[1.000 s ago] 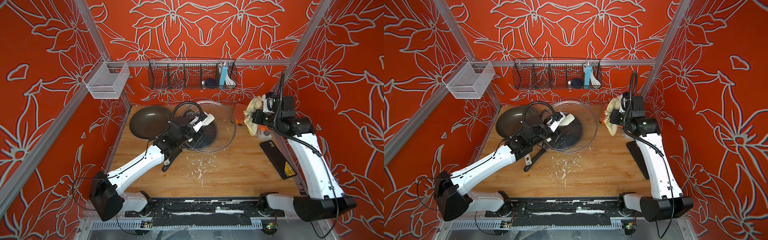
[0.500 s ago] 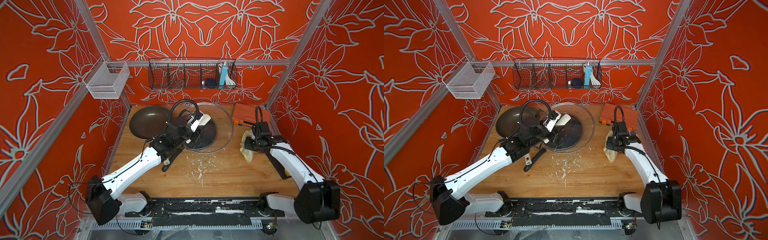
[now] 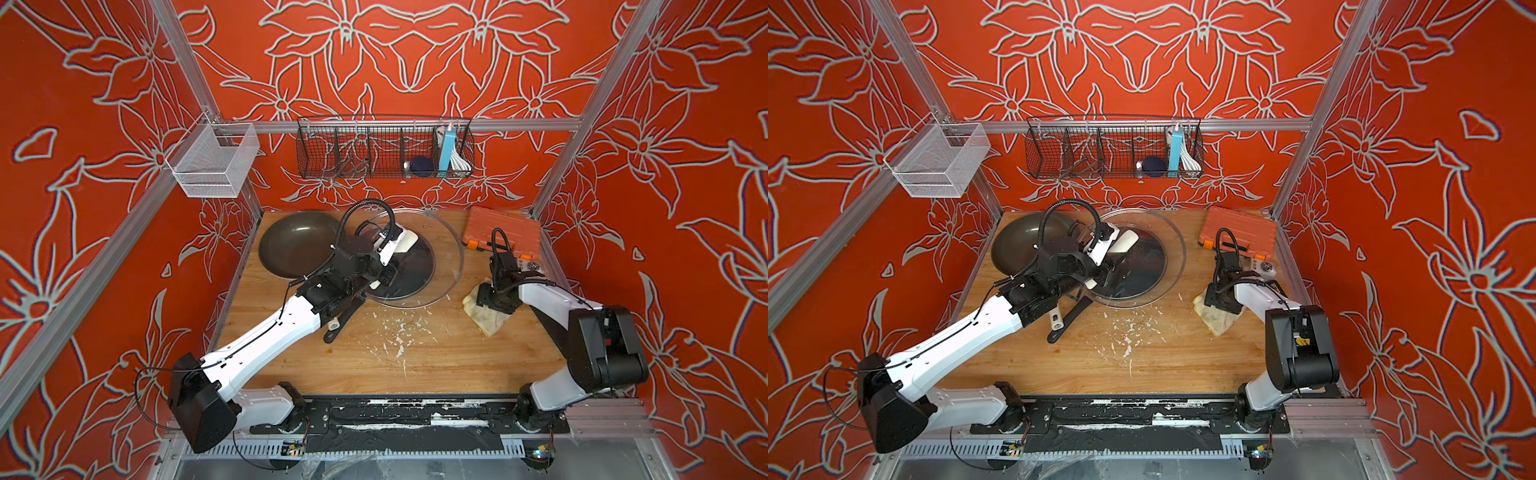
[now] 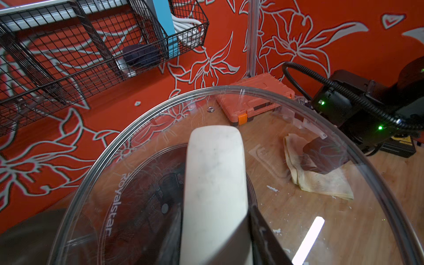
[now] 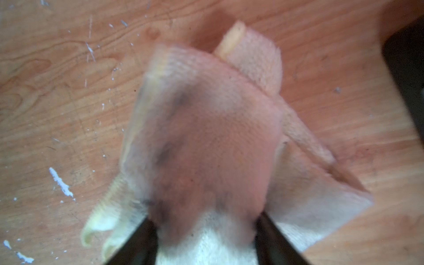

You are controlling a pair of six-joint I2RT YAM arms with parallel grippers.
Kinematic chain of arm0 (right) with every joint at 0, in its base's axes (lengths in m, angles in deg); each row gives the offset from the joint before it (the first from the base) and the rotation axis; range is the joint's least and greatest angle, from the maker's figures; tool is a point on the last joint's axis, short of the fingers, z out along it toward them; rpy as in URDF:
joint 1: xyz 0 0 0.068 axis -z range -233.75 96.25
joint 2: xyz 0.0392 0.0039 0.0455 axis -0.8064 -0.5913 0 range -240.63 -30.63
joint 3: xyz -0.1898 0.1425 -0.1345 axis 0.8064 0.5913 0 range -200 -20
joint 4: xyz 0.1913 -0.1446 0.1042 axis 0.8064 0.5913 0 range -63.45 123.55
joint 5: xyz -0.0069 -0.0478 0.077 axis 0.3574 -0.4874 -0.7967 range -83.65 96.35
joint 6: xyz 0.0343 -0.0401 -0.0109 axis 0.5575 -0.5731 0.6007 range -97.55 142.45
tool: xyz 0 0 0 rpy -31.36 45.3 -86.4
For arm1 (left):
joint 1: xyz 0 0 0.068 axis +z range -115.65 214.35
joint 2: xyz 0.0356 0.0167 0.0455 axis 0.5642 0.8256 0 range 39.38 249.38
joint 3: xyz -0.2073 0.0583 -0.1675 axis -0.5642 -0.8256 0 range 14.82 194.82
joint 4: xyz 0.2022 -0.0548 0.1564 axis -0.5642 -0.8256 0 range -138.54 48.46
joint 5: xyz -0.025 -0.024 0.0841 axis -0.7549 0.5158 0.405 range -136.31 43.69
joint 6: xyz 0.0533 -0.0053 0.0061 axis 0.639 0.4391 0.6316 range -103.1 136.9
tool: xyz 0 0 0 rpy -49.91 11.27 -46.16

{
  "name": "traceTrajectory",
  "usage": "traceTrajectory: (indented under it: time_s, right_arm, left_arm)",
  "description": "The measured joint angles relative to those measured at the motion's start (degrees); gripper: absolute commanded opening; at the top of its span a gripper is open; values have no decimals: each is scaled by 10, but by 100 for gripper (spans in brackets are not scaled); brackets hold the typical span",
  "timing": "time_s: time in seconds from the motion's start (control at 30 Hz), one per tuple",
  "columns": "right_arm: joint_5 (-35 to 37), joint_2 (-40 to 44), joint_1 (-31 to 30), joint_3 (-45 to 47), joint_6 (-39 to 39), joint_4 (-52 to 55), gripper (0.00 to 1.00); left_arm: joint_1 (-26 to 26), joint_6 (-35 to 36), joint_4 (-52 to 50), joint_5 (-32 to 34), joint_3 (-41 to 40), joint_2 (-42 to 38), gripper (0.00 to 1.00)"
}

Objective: Wipe the pot lid with a cloth
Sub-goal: Place the cleaning item at the center of the board.

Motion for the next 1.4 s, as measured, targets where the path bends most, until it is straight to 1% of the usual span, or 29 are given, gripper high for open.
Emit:
traceTrajectory:
  time_s: [0.03,0.1,0.3,0.43,0.57,0.7,0.83,0.93,1.07,1.2,1.4]
  right_arm:
    - [0,6,0,-5,-2,4,89]
    - [0,23,0,-16,-10,12,92]
    - [-11,83,-7,-69,-38,26,92]
    - [-21,106,-30,-105,-64,38,91]
    - [-21,110,-55,-132,-82,53,92]
    - [-21,100,-59,-132,-84,75,98]
    - [-25,86,-59,-132,-85,98,98]
    - [-31,101,-59,-130,-84,96,95]
    - [-78,136,-59,-130,-79,81,93]
    - [-139,145,-59,-127,-63,56,90]
    - [-172,138,-59,-123,-59,56,89]
  left_arm:
    - [0,0,-7,2,0,-2,0]
    - [0,-2,-8,9,-7,-10,0]
    - [0,-21,-24,50,-27,-37,0]
    - [0,-34,-36,93,-28,-46,0]
    - [2,-41,-37,128,-28,-52,0]
    - [6,-42,-37,144,-28,-55,0]
    - [9,-40,-40,153,-28,-59,0]
    - [9,-40,-44,158,-28,-61,0]
    - [16,-42,-56,163,-28,-61,0]
    - [30,-55,-67,167,-28,-61,0]
    - [54,-75,-79,187,-30,-71,0]
